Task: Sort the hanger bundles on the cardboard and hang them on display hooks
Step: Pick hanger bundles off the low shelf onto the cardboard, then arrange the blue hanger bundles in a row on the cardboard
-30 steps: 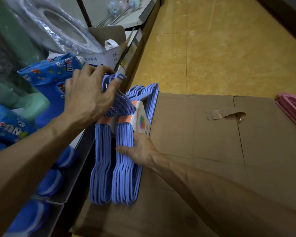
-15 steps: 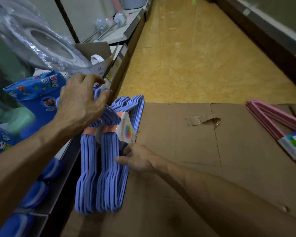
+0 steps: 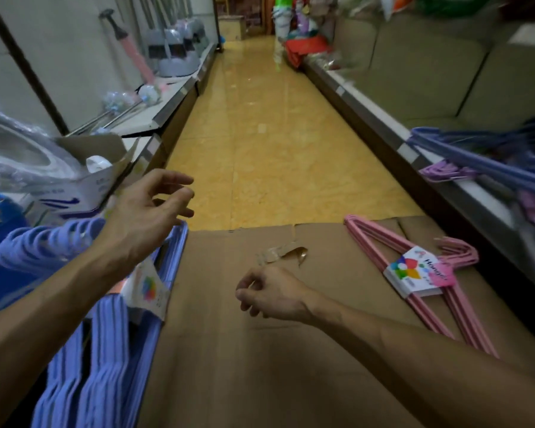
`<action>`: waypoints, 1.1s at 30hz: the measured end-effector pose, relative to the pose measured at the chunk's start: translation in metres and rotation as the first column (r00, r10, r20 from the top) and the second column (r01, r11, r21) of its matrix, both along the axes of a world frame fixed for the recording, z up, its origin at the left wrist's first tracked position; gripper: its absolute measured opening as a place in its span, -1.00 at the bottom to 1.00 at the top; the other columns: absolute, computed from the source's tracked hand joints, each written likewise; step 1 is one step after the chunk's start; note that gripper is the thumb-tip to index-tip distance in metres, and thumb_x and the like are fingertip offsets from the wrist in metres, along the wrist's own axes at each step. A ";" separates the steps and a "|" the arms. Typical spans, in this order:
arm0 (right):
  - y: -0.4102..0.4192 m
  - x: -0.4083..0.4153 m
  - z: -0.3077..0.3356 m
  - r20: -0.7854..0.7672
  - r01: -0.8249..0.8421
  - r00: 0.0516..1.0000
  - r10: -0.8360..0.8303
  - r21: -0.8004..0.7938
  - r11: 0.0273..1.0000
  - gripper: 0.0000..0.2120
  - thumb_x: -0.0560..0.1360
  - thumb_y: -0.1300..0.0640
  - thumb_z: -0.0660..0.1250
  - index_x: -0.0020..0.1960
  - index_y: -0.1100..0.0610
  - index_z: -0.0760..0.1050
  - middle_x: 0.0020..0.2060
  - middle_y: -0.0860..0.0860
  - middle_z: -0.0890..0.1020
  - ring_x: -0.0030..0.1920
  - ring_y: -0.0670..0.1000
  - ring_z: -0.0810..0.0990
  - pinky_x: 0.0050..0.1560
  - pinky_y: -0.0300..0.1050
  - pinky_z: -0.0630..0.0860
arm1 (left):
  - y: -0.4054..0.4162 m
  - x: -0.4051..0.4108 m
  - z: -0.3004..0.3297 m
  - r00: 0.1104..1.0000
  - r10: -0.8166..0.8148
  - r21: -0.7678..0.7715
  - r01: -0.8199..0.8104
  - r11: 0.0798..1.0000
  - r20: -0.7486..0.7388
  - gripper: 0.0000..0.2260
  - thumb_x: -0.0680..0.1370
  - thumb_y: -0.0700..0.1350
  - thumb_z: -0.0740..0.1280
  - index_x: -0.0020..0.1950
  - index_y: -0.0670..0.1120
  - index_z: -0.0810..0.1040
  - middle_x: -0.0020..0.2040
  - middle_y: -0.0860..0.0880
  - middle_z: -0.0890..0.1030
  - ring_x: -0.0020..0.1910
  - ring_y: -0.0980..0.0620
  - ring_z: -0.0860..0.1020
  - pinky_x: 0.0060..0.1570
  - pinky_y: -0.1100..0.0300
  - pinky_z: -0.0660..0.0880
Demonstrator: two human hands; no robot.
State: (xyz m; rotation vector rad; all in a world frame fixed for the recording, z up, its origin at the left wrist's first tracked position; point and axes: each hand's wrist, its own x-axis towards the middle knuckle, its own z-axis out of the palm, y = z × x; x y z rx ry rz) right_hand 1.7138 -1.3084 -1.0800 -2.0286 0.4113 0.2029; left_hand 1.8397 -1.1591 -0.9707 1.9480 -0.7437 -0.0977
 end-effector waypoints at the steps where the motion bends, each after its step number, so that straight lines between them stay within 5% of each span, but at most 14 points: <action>1: -0.007 -0.009 0.003 0.009 0.023 1.000 -0.023 0.010 1.000 -0.79 0.62 0.08 0.27 0.16 0.15 0.57 -0.15 0.00 0.68 -0.22 -0.10 0.63 -0.26 -0.24 0.55 | -0.010 -0.006 0.002 1.000 -0.024 -0.019 0.023 1.000 -0.020 -0.82 0.63 -0.10 0.29 0.21 -0.03 0.55 0.09 -0.05 0.63 -0.06 0.02 0.68 0.03 -0.01 0.60; 10: -0.092 -0.097 0.019 -0.018 0.192 0.981 -0.192 0.040 0.981 -0.79 0.63 0.11 0.26 0.21 0.15 0.55 -0.10 0.01 0.66 -0.15 -0.10 0.63 -0.14 -0.20 0.59 | -0.098 -0.073 0.003 0.962 -0.226 -0.149 0.204 0.967 -0.150 -0.81 0.61 -0.08 0.29 0.22 0.01 0.55 0.01 -0.01 0.66 -0.08 0.01 0.68 0.00 -0.06 0.60; 15: -0.167 -0.136 0.042 0.110 0.404 0.913 -0.392 -0.111 0.908 -0.90 0.60 0.18 0.30 0.03 0.15 0.59 -0.14 0.07 0.68 -0.18 0.01 0.66 -0.15 -0.08 0.63 | -0.145 -0.100 0.002 0.932 -0.303 -0.213 0.261 0.942 -0.199 -0.86 0.61 -0.12 0.30 0.12 0.06 0.57 -0.02 -0.02 0.67 -0.12 0.01 0.68 -0.02 -0.02 0.61; 19: -0.249 -0.169 0.066 0.242 0.610 0.790 -0.563 -0.223 0.760 -0.81 0.57 0.15 0.38 0.15 0.19 0.56 -0.10 0.10 0.65 -0.13 0.04 0.64 -0.03 0.05 0.61 | -0.181 -0.116 -0.005 0.910 -0.337 -0.271 0.271 0.924 -0.239 -0.85 0.61 -0.14 0.30 0.14 0.03 0.57 -0.01 -0.02 0.67 -0.11 -0.01 0.69 -0.03 0.01 0.61; 23: -0.321 -0.195 0.083 0.367 0.786 0.614 -0.698 -0.359 0.503 -0.58 0.51 -0.02 0.43 0.28 0.13 0.45 -0.05 0.03 0.60 -0.06 0.07 0.59 -0.01 0.02 0.55 | -0.226 -0.131 -0.012 0.874 -0.364 -0.358 0.244 0.901 -0.322 -0.82 0.61 -0.16 0.31 0.18 -0.01 0.58 0.00 -0.03 0.67 -0.06 -0.08 0.68 -0.07 0.03 0.60; 26: -0.358 -0.204 0.087 0.437 0.865 0.484 -0.758 -0.371 0.339 -0.53 0.52 -0.06 0.40 0.32 0.16 0.42 0.10 0.08 0.57 0.07 0.09 0.56 0.01 -0.11 0.44 | -0.263 -0.143 -0.017 0.836 -0.415 -0.403 0.262 0.877 -0.359 -0.80 0.60 -0.17 0.31 0.21 -0.02 0.58 0.01 -0.04 0.66 -0.06 -0.07 0.68 -0.11 0.07 0.59; 29: -0.380 -0.204 0.083 0.430 0.911 0.387 -0.816 -0.316 0.265 -0.51 0.52 -0.10 0.37 0.32 0.17 0.41 0.16 0.10 0.55 0.13 0.14 0.55 0.11 0.00 0.54 | -0.296 -0.153 -0.022 0.802 -0.472 -0.423 0.309 0.852 -0.366 -0.80 0.61 -0.17 0.30 0.21 -0.02 0.57 -0.02 -0.02 0.67 -0.10 -0.04 0.68 -0.14 0.11 0.60; 31: -0.393 -0.205 0.077 0.379 0.924 0.354 -0.855 -0.285 0.256 -0.54 0.52 -0.11 0.37 0.25 0.20 0.43 0.08 0.10 0.56 0.02 0.12 0.58 -0.02 -0.06 0.55 | -0.315 -0.160 -0.028 0.785 -0.497 -0.417 0.338 0.844 -0.371 -0.81 0.61 -0.16 0.29 0.21 -0.01 0.57 -0.03 0.01 0.67 -0.10 -0.03 0.68 -0.15 0.13 0.59; 33: -0.401 -0.203 0.076 0.331 0.929 0.347 -0.878 -0.252 0.273 -0.68 0.56 -0.05 0.35 -0.05 0.23 0.47 -0.19 0.05 0.55 -0.25 0.01 0.55 -0.33 -0.21 0.47 | -0.329 -0.166 -0.033 0.763 -0.518 -0.408 0.362 0.838 -0.387 -0.81 0.61 -0.17 0.29 0.19 -0.01 0.57 -0.07 0.03 0.68 -0.12 -0.02 0.67 -0.16 0.12 0.58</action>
